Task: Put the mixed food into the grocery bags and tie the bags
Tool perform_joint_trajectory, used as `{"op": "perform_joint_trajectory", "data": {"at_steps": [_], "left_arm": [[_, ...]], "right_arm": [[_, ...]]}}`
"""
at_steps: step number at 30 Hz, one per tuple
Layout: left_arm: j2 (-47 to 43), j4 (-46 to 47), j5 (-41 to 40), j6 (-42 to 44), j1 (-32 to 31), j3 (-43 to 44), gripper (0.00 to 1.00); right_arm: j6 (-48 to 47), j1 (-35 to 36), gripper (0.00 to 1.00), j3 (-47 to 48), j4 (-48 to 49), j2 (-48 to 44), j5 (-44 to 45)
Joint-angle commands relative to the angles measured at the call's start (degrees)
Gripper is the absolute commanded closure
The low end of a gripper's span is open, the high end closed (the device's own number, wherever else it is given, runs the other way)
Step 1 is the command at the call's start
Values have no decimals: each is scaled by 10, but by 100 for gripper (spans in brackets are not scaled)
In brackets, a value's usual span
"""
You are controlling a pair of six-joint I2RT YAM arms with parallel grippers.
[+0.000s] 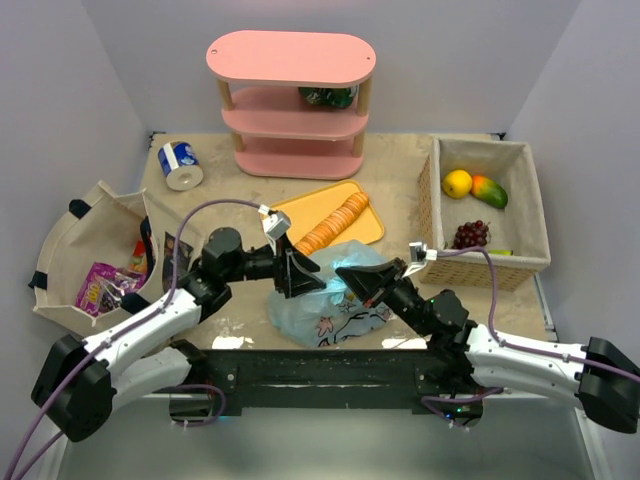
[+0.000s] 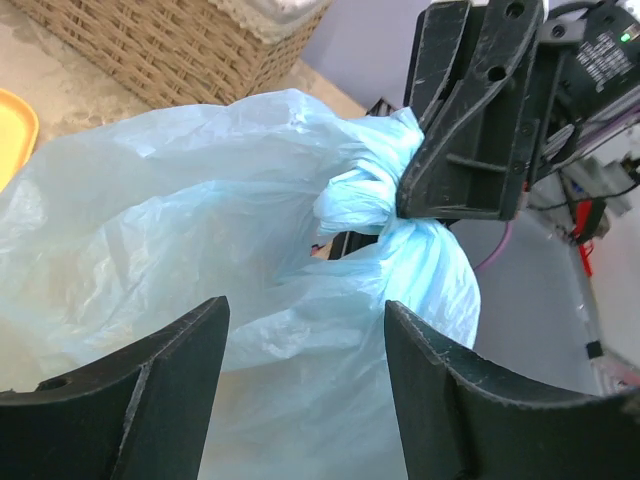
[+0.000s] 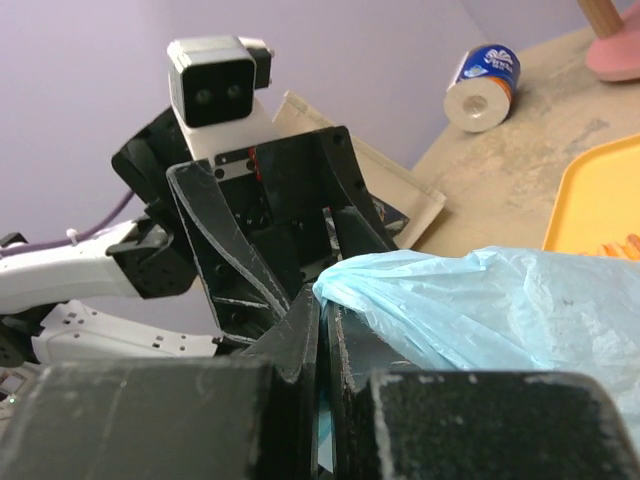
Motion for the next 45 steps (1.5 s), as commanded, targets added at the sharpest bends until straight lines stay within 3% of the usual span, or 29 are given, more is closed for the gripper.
{"op": "perform_joint_trajectory", "data": {"at_steps": [1,4,9,15,24,32,42,45], "left_arm": [[-41,71,-31,-54,2,-33,32],[-53,120,-50,-111,2,-45,35],[-18,284,-28,-228,2,-59,35],[36,398,-8,-301,1,-58,34],[61,328,-10,-292,-2,-37,34],[78,309,-14,-284,-23,-22,41],[78,342,-4,-306,-29,-36,78],[68,339,-11,-304,-28,-40,79]], "right_arm": [[-37,0,100,-4,75,-3,-13],[-37,0,100,-8,73,-4,-19],[-31,-1,100,-10,66,-3,-28],[-27,0,100,-17,71,-4,-33],[-29,0,100,-11,68,-1,-38],[-30,-1,100,-4,75,14,-44],[-28,-1,100,-1,58,6,-34],[-27,0,100,-3,51,-3,-29]]}}
